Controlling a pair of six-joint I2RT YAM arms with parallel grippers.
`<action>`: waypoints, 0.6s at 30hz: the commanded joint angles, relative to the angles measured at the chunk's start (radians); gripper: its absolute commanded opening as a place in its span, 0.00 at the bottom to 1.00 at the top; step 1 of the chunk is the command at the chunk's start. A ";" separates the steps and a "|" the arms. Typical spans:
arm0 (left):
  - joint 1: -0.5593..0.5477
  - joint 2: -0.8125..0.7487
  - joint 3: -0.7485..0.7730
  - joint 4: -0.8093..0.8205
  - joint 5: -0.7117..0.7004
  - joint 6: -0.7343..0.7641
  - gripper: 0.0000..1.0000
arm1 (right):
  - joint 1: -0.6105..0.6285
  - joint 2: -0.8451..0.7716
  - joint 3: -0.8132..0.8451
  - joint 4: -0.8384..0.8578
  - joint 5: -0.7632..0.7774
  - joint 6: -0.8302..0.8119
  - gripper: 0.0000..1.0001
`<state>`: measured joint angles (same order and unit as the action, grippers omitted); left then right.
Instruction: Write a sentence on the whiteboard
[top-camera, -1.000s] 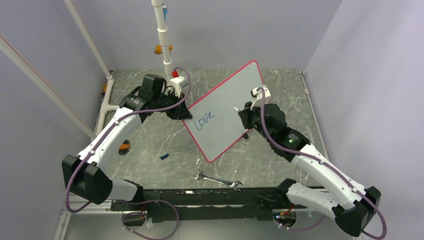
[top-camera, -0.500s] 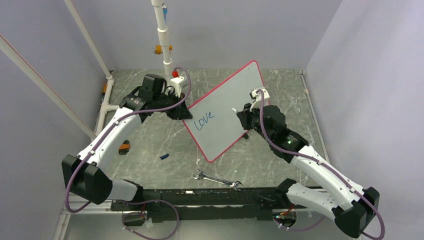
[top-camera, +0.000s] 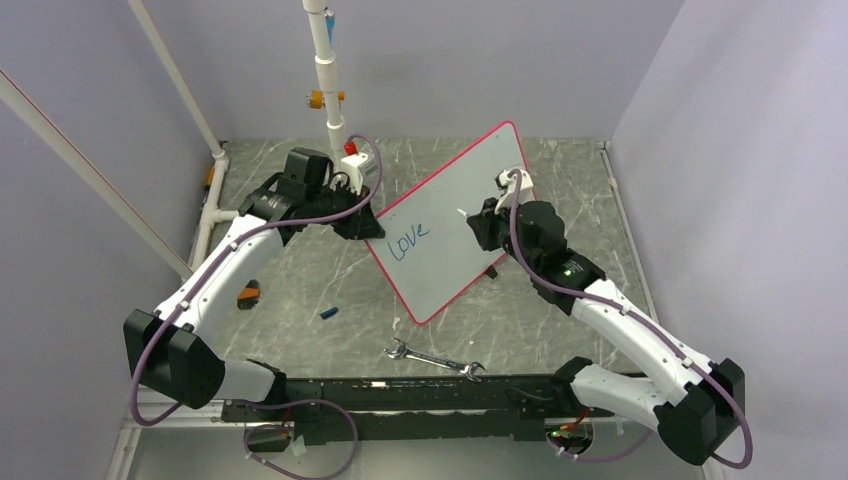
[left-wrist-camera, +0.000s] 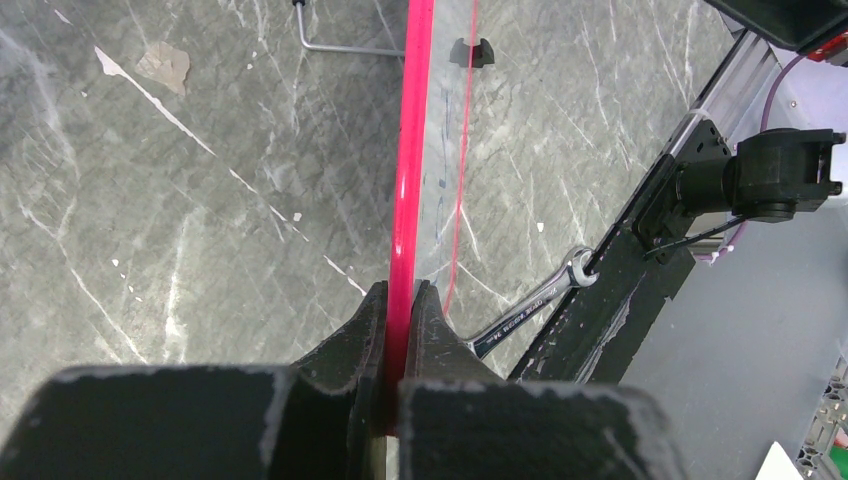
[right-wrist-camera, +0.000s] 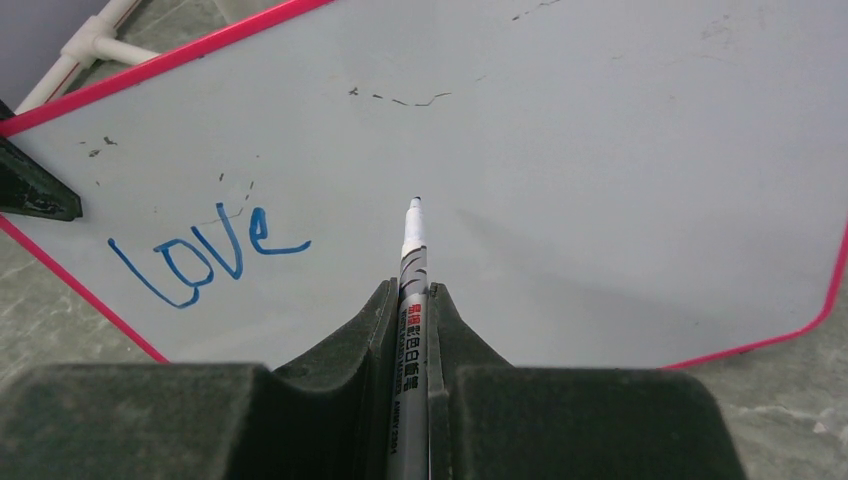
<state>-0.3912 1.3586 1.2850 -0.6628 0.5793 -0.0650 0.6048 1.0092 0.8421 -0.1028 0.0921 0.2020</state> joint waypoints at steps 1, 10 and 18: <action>0.004 0.034 -0.005 -0.077 -0.270 0.114 0.00 | -0.010 0.031 0.027 0.098 -0.078 0.012 0.00; 0.003 0.033 -0.006 -0.080 -0.290 0.117 0.00 | -0.032 0.101 0.039 0.164 -0.087 0.016 0.00; 0.003 0.029 -0.005 -0.081 -0.290 0.116 0.00 | -0.042 0.134 0.064 0.164 -0.088 0.007 0.00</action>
<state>-0.3920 1.3586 1.2854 -0.6636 0.5735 -0.0689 0.5720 1.1313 0.8539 -0.0055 0.0158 0.2096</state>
